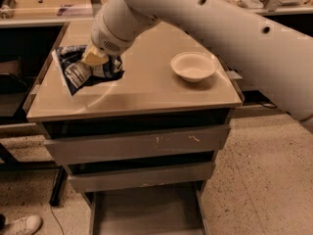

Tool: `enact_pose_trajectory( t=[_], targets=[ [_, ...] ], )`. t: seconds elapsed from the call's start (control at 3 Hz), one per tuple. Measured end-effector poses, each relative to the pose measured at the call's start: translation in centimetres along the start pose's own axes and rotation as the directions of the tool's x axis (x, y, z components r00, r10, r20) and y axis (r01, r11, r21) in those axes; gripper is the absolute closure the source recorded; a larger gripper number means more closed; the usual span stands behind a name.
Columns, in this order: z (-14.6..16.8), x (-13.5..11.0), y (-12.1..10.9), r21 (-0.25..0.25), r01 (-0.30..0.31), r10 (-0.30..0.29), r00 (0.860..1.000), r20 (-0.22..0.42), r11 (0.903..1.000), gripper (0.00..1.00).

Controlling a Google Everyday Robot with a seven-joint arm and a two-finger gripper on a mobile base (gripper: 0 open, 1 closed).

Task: Pick blue chip bag from bottom drawer and place on counter

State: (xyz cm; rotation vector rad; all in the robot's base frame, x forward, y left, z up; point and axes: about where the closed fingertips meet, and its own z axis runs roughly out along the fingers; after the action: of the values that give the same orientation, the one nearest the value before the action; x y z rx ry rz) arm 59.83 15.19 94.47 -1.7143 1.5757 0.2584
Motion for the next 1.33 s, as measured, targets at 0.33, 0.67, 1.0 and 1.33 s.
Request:
enact_pose_trajectory(
  t=[0.33,0.67,1.0,1.33],
  targets=[
    [2.7,-0.4,-2.4,-0.043,0.010,-0.010,1.000,0.003,0.9990,1.00],
    [5.6,0.4,-3.2,-0.100,0.000,0.001,1.000,0.008,0.9950,1.00],
    [7.9,1.8,-3.3,-0.148,-0.019,0.020,1.000,0.006,0.9888,1.00],
    [8.0,1.9,-3.3,-0.150,-0.021,0.022,1.000,0.006,0.9884,0.82]
  ],
)
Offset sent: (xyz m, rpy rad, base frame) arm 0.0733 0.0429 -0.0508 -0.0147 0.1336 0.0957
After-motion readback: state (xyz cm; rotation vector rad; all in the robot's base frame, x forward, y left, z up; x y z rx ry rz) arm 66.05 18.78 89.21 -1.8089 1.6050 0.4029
